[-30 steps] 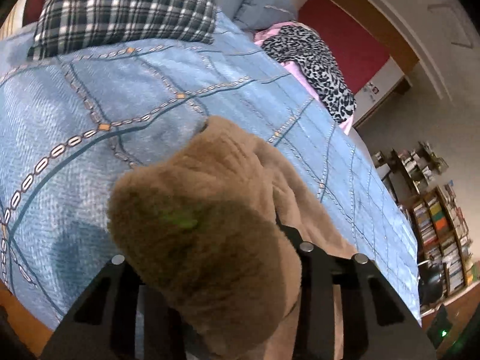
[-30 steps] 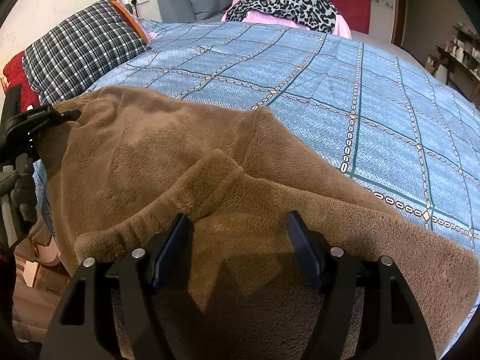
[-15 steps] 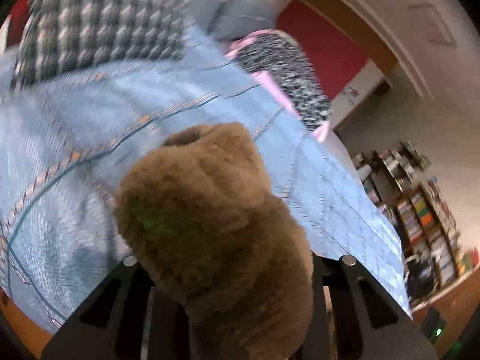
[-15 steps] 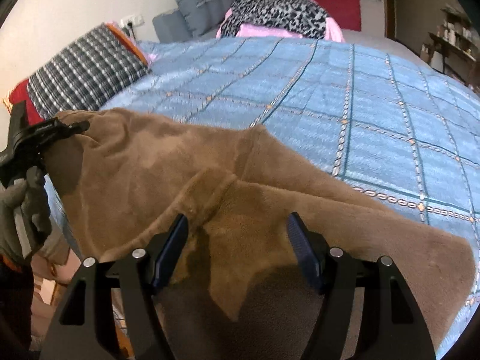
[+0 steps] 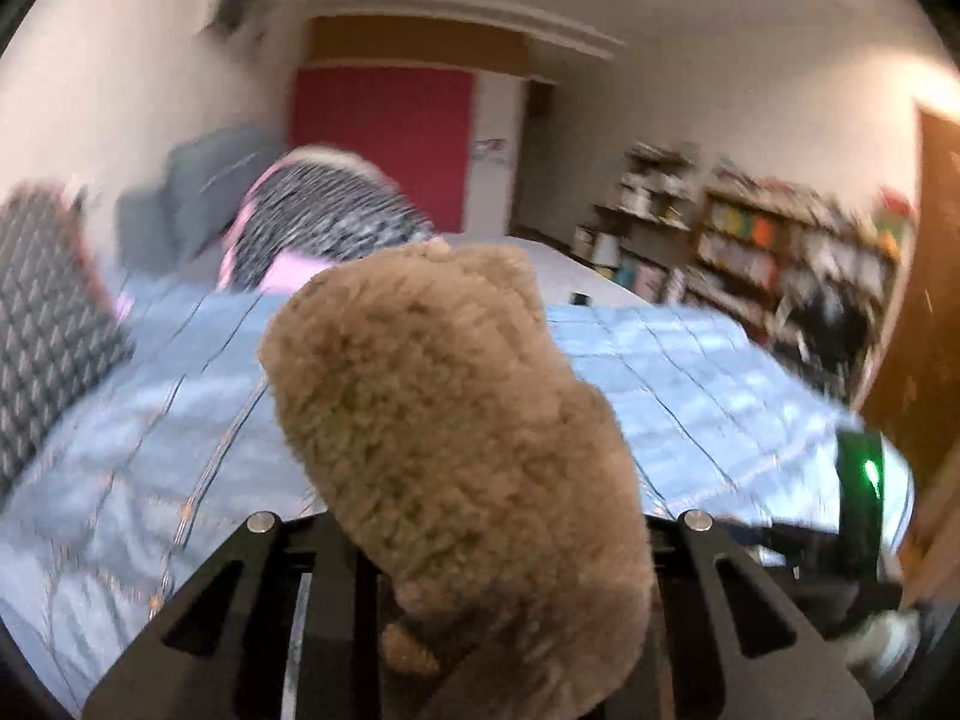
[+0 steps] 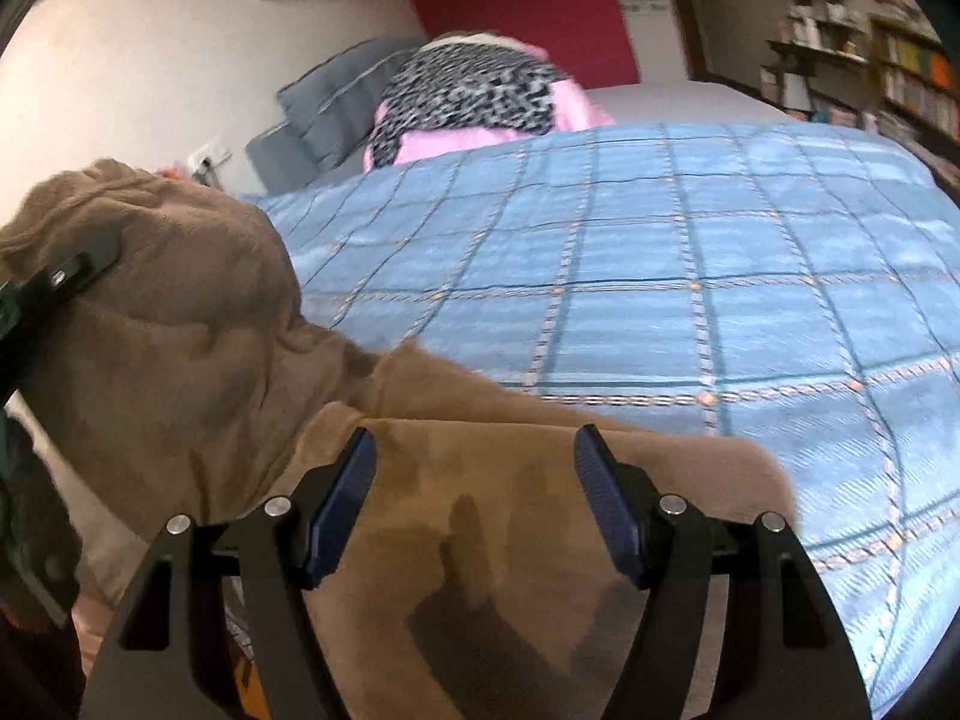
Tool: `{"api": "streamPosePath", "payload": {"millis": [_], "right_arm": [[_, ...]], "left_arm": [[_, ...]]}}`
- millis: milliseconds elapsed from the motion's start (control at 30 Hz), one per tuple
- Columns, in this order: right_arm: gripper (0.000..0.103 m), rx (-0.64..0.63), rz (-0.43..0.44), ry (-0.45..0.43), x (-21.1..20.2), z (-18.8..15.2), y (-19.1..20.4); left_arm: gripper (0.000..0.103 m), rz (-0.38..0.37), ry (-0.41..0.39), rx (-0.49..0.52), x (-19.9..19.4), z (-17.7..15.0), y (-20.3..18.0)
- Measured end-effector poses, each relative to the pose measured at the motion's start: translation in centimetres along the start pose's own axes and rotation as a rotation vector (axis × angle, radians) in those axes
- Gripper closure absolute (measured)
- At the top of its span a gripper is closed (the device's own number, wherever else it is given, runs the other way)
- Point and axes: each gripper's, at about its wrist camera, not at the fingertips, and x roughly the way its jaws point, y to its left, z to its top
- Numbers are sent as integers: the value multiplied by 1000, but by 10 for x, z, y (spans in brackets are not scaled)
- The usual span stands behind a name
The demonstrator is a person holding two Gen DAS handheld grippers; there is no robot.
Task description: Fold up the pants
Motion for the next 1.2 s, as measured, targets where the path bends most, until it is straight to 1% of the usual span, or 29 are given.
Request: {"api": "streamPosePath", "payload": {"millis": [100, 167, 267, 333, 400, 433, 467, 500, 567, 633, 667, 733, 800, 833, 900, 967, 1000, 1033, 1100, 1133, 1167, 1200], "right_arm": [[35, 56, -17, -17, -9, -3, -22], [35, 108, -28, -27, -16, -7, -41], [35, 158, -46, -41, -25, -13, -63], [35, 188, -64, -53, -32, -18, -79], [35, 210, -75, -58, -35, -21, -90], [35, 228, -82, -61, -38, -24, -99], [35, 239, -85, -61, -38, -26, -104], [35, 256, -91, -61, -39, -29, -111], [35, 277, -95, -61, -40, -33, -120], [35, 301, -93, -59, -41, -37, -130], [35, 307, -94, -59, -42, -39, -134], [35, 315, -98, -61, -42, -40, -139], [35, 322, -101, -65, -45, -41, -143], [35, 328, -103, -69, -47, -42, -145], [35, 340, -99, -75, -51, -43, -149], [35, 358, -68, -81, -57, -45, -153], [35, 367, -44, -82, -59, -45, -153], [35, 381, 1, -79, -61, -46, -153], [35, 406, 92, -70, -64, -48, -152], [35, 411, 122, -66, -65, -48, -150], [35, 418, 155, -60, -65, -48, -148], [34, 429, 198, -50, -64, -49, -144]], "left_arm": [[79, -42, -1, 155, 0, -6, -55], [79, -83, 21, 226, 4, -15, -85], [79, -137, 78, 290, 14, -30, -119], [78, -150, 113, 316, 22, -39, -134], [76, -157, 169, 341, 33, -50, -148], [72, -160, 190, 347, 36, -55, -154], [66, -163, 204, 349, 40, -58, -156], [63, -178, 221, 351, 44, -62, -157], [47, -219, 246, 351, 49, -68, -170], [42, -282, 262, 349, 51, -71, -181], [35, -321, 265, 346, 48, -72, -184], [31, -388, 269, 338, 43, -73, -191], [31, -463, 290, 311, 39, -72, -196], [31, -503, 303, 285, 37, -71, -195], [31, -555, 326, 218, 37, -68, -185], [30, -580, 349, 127, 40, -62, -169], [30, -580, 355, 84, 42, -60, -160], [29, -571, 356, 26, 45, -57, -146], [27, -543, 351, -58, 54, -51, -121], [27, -518, 345, -92, 56, -49, -110], [27, -469, 338, -127, 59, -48, -94], [27, -444, 337, -139, 62, -46, -86]]}}
